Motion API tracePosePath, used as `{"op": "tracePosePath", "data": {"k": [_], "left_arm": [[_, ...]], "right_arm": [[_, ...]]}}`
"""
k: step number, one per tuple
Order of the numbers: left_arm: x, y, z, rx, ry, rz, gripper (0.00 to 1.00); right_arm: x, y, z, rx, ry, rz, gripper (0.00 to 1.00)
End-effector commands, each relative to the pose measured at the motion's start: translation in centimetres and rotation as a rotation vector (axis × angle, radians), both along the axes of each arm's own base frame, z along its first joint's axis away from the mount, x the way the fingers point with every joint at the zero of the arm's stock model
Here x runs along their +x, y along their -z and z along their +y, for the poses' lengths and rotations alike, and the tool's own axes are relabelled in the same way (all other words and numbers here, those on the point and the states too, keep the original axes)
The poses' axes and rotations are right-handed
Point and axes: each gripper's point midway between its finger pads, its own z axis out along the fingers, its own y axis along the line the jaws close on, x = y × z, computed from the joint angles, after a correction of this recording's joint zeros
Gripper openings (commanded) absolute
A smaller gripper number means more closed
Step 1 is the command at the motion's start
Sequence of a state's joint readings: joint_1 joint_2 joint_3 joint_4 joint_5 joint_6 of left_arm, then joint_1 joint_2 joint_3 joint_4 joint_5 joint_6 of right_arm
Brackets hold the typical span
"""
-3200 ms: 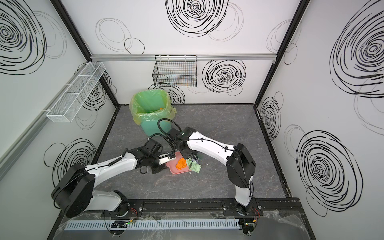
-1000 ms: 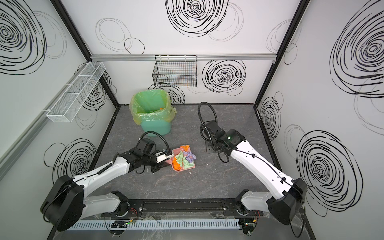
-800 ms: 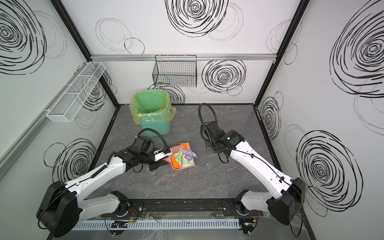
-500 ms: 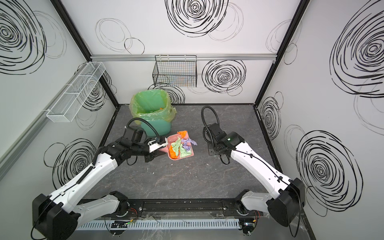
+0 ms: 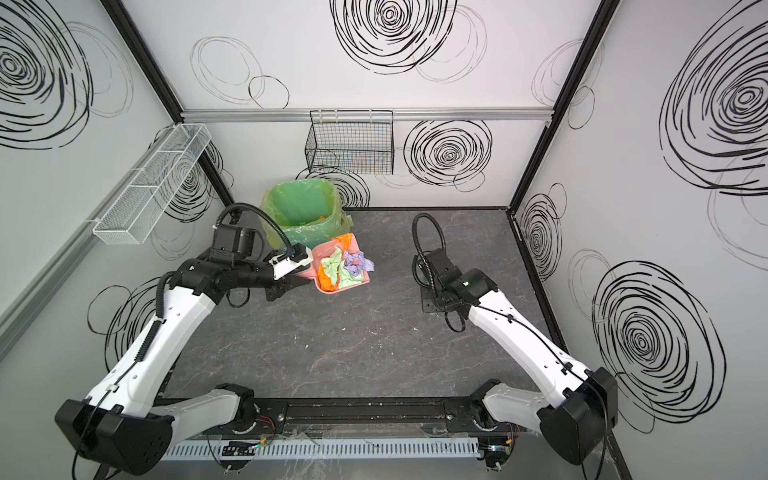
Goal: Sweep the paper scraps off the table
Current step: 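Lift the loaded dustpan toward the green bin with the left gripper while the right withdraws, then tilt the dustpan over the bin with the left gripper to dump scraps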
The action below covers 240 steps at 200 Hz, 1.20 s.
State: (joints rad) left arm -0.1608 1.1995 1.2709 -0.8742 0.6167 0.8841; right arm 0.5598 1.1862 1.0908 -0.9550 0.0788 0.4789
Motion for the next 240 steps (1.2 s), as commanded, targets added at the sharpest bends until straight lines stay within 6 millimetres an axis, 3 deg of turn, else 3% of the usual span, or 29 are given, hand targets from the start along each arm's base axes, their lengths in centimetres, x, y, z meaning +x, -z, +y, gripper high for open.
{"op": "tracePosePath", "data": {"k": [1,92,189,240], "left_arm": [[0.0,-1.3,0.6,-0.005,0.038,-0.001,0.00],[6.1,-4.7,6.3,0.003,-0.060,-0.041,0.00],[14.6,-5.0,13.9,0.077,-0.181,-0.020,0.00],[17.5,-5.0,15.7,0.208,-0.208,-0.064,0.00]], "right_arm": [[0.1,-0.1,-0.1,0.014,0.002,-0.023,0.00],[-0.1,0.7,-0.6,0.014,0.010,-0.006,0.00],[-0.8,2.6,-0.8,-0.002,0.014,0.076,0.00],[-0.8,2.9,-0.5,0.014,0.014,0.079,0.00]]}}
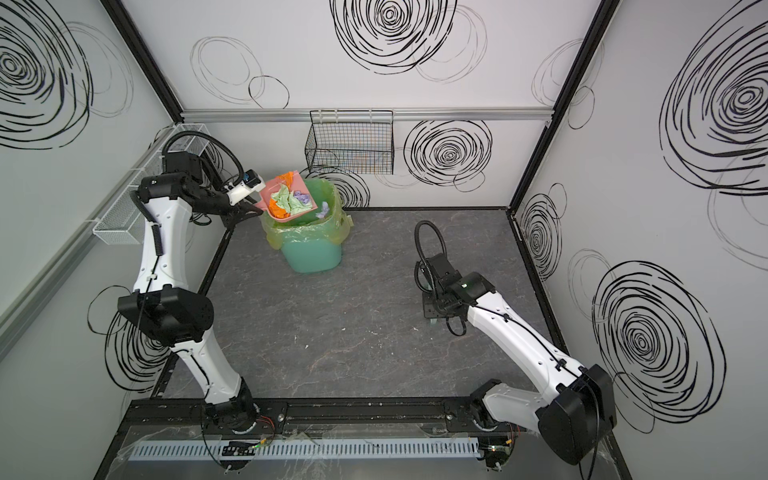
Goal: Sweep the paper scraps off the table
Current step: 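Tilt the dustpan over the bin with the left gripper to dump scraps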
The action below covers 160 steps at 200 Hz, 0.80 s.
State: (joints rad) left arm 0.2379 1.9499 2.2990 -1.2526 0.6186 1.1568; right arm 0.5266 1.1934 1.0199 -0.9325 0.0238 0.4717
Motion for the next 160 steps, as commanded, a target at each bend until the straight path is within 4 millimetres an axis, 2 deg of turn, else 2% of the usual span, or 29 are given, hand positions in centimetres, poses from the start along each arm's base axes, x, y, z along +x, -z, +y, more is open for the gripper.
{"op": "tracePosePath", "data": {"k": [1,52,160], "left_arm": [[-0.1,0.0,0.3,0.080,0.009,-0.003,0.00],[0.7,0.7,0.6,0.262,0.016,-0.037,0.00],[1.8,-2.0,-0.6,0.654,0.055,-0.206,0.00]], "right_arm": [[0.0,0.3,-0.1,0.003,0.010,0.005,0.00],[-0.1,0.5,-0.1,0.001,0.009,0.011,0.00],[-0.2,0.8,-0.2,0.008,0.014,0.005,0.00]]}}
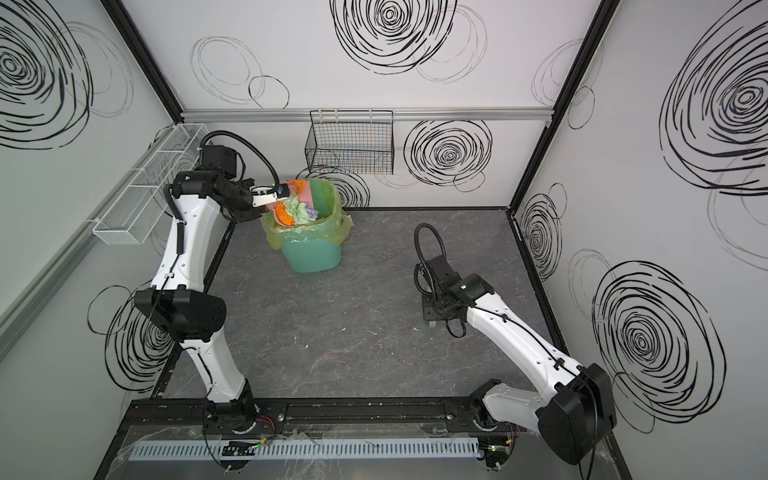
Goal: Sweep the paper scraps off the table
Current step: 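Tilt the dustpan over the bin with the left gripper to dump scraps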
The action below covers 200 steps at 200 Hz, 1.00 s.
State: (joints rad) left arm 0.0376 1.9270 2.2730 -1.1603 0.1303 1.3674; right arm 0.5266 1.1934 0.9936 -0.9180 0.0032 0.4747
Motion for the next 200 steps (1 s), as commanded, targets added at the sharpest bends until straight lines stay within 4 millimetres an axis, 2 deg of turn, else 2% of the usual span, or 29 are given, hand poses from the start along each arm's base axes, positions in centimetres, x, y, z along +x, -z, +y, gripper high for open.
{"op": "tracePosePath", "data": {"k": [1,49,79,142,179,200], "left_arm": [[-0.1,-3.2,0.6,0.125,0.010,-0.118,0.00],[-0.4,-4.8,0.6,0.272,0.031,-0.190,0.00],[-0.8,-5.6,1.2,0.384,0.037,-0.225,0.00],[-1.9,-7.9,2.3,0.444,0.023,-0.278,0.00],[-3.0,-11.5,2.2,0.430,0.023,-0.393,0.00],[-4.8,-14.6,0.6,0.324,0.052,-0.448,0.00]], "right_arm": [[0.1,0.0,-0.4,-0.005,0.019,-0.016,0.00],[0.3,0.0,-0.4,-0.002,0.017,-0.021,0.00],[0.3,0.2,-0.2,0.007,0.014,-0.024,0.00],[0.2,0.3,-0.4,0.009,0.013,-0.029,0.00],[0.8,-0.5,-0.6,0.010,0.024,-0.057,0.00],[1.7,-1.5,-0.7,0.017,0.032,-0.084,0.00]]}}
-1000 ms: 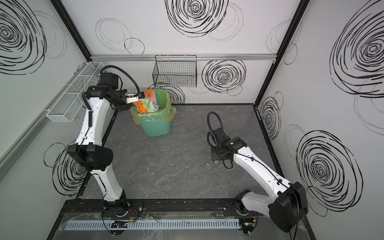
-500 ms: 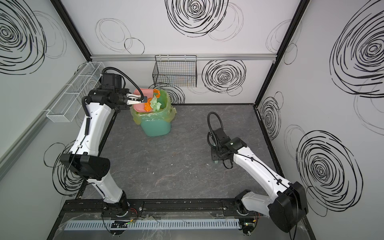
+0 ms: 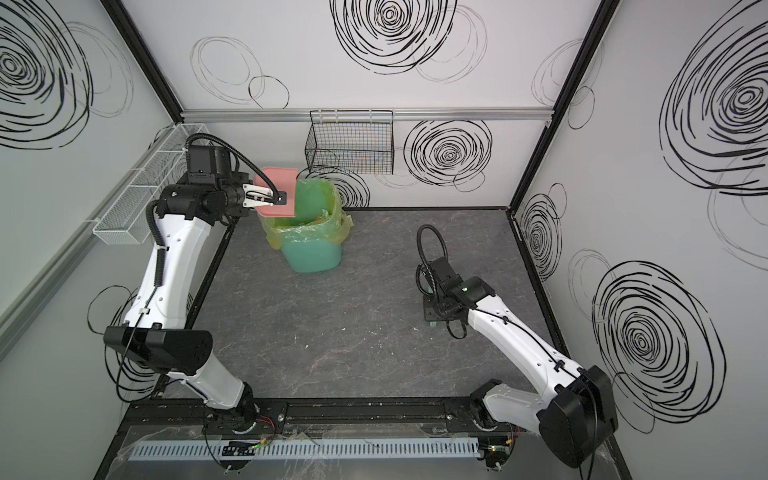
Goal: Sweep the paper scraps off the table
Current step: 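Tilt the dustpan over the bin with the left gripper to dump scraps, then lower the empty dustpan with the left gripper while the right lowers the brush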
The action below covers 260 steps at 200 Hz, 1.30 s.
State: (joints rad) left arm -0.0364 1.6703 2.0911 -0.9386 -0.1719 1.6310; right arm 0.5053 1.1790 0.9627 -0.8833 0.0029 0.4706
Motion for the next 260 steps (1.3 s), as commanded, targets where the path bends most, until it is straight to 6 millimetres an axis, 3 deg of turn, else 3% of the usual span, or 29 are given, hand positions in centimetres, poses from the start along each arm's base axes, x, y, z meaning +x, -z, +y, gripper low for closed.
{"op": "tracePosePath", "data": {"k": [1,20,40,58,73,101,132,161,214,256,260], "left_arm": [[-2.1,-6.3,-1.3,-0.078,0.063,-0.153,0.00],[-4.7,-7.3,-4.0,-0.235,0.128,-0.109,0.00],[-7.8,-5.0,-7.2,-0.403,0.186,0.021,0.00],[-10.5,-0.9,-9.9,-0.554,0.232,0.142,0.00],[-12.3,3.8,-11.8,-0.637,0.249,0.218,0.00],[-15.3,13.3,-15.0,-0.737,0.235,0.357,0.00],[-17.2,21.4,-17.2,-0.815,0.202,0.501,0.00],[-17.2,26.6,-18.5,-0.816,0.169,0.601,0.00],[-14.6,30.1,-19.7,-0.810,0.123,0.625,0.00],[-14.3,32.5,-20.1,-0.799,0.100,0.684,0.02],[-14.4,32.8,-20.2,-0.797,0.098,0.692,0.07]], "right_arm": [[1.5,-1.9,-0.3,0.010,0.016,-0.070,0.00],[3.1,-3.5,-0.6,0.037,0.033,-0.117,0.00],[5.7,-5.9,-1.4,0.107,0.079,-0.204,0.00],[8.3,-8.1,-2.0,0.223,0.112,-0.299,0.00],[10.2,-9.6,-3.1,0.322,0.158,-0.367,0.00],[12.9,-9.6,-5.0,0.496,0.219,-0.426,0.00],[14.1,-7.2,-7.1,0.638,0.307,-0.431,0.00],[14.2,-3.2,-9.4,0.659,0.414,-0.381,0.00],[12.7,4.4,-10.6,0.594,0.486,-0.210,0.00],[11.1,7.1,-10.9,0.568,0.508,-0.172,0.01],[11.0,7.3,-11.0,0.568,0.510,-0.168,0.02]]}}
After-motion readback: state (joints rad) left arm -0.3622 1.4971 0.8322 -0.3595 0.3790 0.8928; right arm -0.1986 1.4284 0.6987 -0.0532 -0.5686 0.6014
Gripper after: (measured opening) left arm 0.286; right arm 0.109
